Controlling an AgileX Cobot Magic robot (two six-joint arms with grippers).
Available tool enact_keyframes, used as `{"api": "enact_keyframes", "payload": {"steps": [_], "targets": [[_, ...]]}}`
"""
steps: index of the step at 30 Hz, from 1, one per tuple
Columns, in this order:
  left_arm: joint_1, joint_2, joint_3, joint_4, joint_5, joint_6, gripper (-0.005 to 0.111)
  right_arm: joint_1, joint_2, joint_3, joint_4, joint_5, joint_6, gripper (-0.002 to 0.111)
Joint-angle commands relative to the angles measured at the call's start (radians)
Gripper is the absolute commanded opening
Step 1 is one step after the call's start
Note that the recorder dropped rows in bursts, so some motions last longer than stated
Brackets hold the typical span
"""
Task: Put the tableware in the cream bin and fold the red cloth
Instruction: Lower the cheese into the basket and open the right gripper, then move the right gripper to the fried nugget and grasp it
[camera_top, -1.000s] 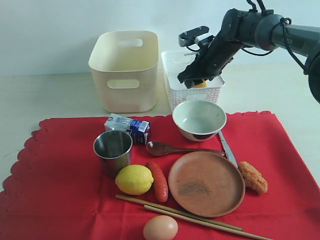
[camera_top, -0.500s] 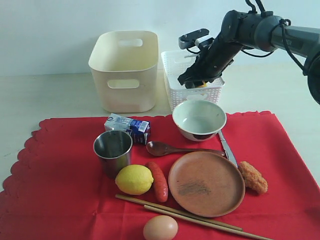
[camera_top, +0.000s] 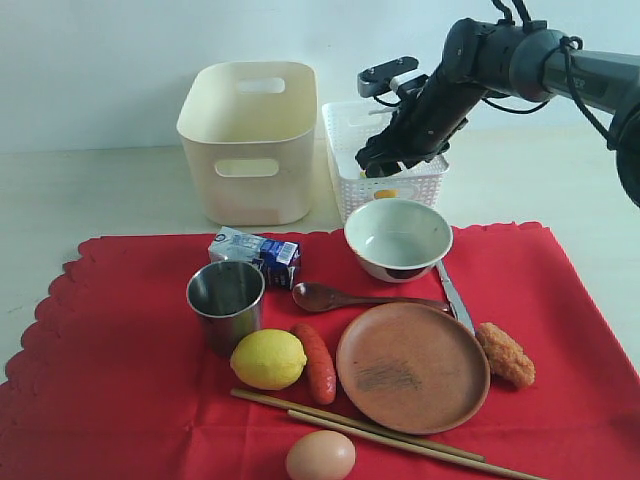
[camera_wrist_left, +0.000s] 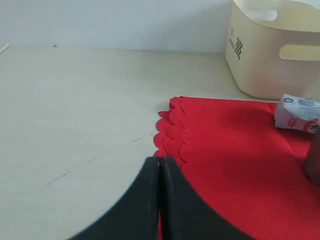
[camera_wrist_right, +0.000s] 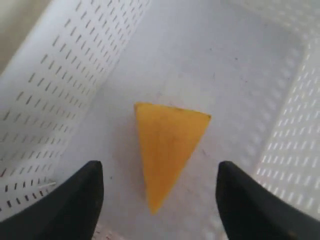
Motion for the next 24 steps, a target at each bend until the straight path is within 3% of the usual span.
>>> {"api": "enact_keyframes", "payload": {"steps": [1,17,24], "targets": [[0.003,-0.006,0.003,-0.003,-0.013,0.003,0.0,0.0,-0.053,-0.008,-0.002,0.023,0.001,0.064],[0.003,-0.006,0.003,-0.003,-0.013,0.003,0.0,0.0,-0.262,-0.006,-0.088,0.38,0.045,0.06],[0.003,-0.006,0.003,-0.003,-0.013,0.003,0.0,0.0,-0.336,0.089,-0.238,0.38,0.186,0.056]]}}
